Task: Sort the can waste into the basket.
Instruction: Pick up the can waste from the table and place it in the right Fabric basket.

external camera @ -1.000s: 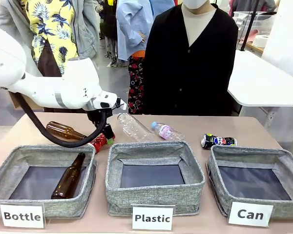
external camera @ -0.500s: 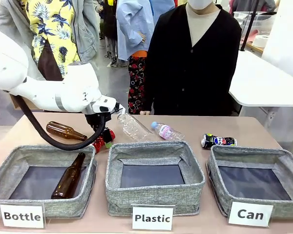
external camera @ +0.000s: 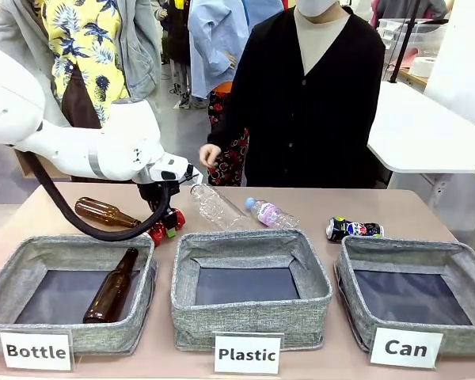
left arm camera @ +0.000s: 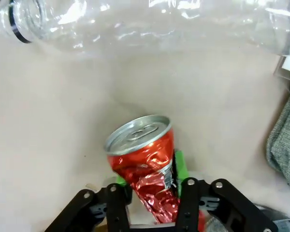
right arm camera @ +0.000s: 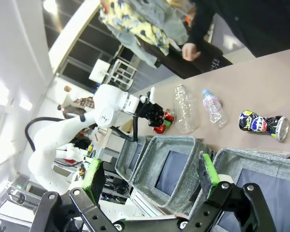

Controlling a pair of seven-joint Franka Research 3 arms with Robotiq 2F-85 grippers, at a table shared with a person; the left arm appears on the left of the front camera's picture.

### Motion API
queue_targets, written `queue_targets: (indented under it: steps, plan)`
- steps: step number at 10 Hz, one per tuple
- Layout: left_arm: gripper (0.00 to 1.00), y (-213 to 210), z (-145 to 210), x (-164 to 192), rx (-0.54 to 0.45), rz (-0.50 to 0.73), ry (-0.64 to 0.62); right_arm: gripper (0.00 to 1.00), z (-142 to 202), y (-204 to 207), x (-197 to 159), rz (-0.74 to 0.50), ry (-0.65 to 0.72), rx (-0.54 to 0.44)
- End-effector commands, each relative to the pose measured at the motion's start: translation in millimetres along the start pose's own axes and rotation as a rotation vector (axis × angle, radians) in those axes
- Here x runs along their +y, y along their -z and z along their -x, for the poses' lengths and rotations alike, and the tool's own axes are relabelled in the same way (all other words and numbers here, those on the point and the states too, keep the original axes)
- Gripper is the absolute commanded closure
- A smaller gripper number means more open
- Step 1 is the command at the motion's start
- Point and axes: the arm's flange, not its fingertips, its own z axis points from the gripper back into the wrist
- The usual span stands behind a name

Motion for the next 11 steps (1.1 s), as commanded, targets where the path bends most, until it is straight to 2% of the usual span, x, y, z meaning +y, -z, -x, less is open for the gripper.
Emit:
queue_targets:
  steps: [1,2,3,4,6,9,10,11]
  plan:
    - [0.95,-44,17,-17,-0.017,-0.028,-0.011,0.0,-4,2,-1,-0.021,-0.026,-0.023]
    - [1.0,-78,30,-26,-0.056,-0.01,0.007,0.0,-4,2,-1,-0.021,-0.026,-0.023]
    - [1.0,-115,47,-38,-0.098,0.027,0.041,0.0,-4,2,-1,-0.021,-0.026,-0.023]
    - [1.0,-159,75,-55,-0.17,0.071,0.114,0.0,-4,2,-1,-0.021,-0.026,-0.023]
    - [1.0,-211,132,-90,-0.296,0.143,0.346,0.0,-4,2,-1,-0.021,-0.026,-0.023]
    - [1.0,-229,219,-121,-0.237,0.287,0.678,0.0,-4,2,-1,-0.021,-0.026,-0.023]
    - [1.0,-231,244,-117,-0.28,0.239,0.673,0.0,-4,2,-1,-0.021,-0.026,-0.023]
    - [1.0,-236,270,-105,-0.358,0.174,0.592,0.0,-4,2,-1,-0.021,-0.026,-0.023]
